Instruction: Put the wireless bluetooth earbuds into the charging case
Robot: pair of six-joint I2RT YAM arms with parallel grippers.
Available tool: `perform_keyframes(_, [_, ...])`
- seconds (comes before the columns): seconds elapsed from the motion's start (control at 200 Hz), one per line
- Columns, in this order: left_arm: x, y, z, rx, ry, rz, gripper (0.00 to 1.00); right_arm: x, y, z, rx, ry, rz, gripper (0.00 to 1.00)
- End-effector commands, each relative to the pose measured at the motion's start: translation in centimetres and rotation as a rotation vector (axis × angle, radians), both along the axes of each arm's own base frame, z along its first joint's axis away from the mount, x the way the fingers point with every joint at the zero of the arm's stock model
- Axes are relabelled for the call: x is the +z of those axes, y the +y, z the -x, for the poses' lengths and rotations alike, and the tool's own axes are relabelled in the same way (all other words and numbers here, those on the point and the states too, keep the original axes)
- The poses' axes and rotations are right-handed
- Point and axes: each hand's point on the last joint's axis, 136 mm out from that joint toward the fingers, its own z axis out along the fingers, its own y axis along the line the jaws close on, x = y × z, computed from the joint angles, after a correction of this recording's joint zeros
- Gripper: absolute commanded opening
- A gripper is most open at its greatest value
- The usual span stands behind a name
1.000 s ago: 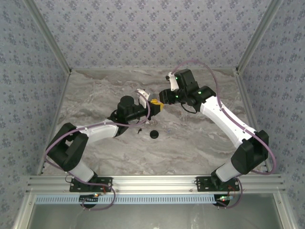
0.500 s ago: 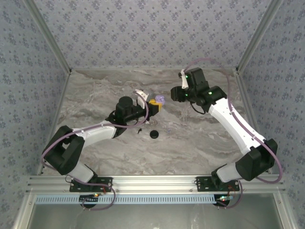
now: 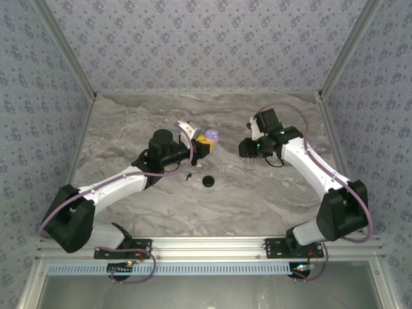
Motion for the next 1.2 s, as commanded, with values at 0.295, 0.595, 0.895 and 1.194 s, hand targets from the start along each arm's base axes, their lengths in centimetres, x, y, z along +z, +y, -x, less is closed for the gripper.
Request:
perform_keyframes(0.295, [3.0,2.0,1.5,-0.005,-0.042,-0.007,0.21,-8.6,4.5,3.8,0.180,0.249,0.062,0.25])
perform_keyframes(0.595, [2.9,2.3,1.5,0.009,-0.039,-0.017,0.21,-11.3,4.9,4.6,0.171,0.289,0.143,0.13])
perform_keyframes(0.895, [2.5,2.4,1.3,0.016,-0.030,-0.024,0.21,-12.7,5.9,4.6,0.146,0.300,0.145,0.11])
perform_keyframes(1.194, [2.4,2.6,1.3,0.022,-0.029,-0.028,0.21,-12.9,6.9,2.7,0.083,0.260,0.126,0.10])
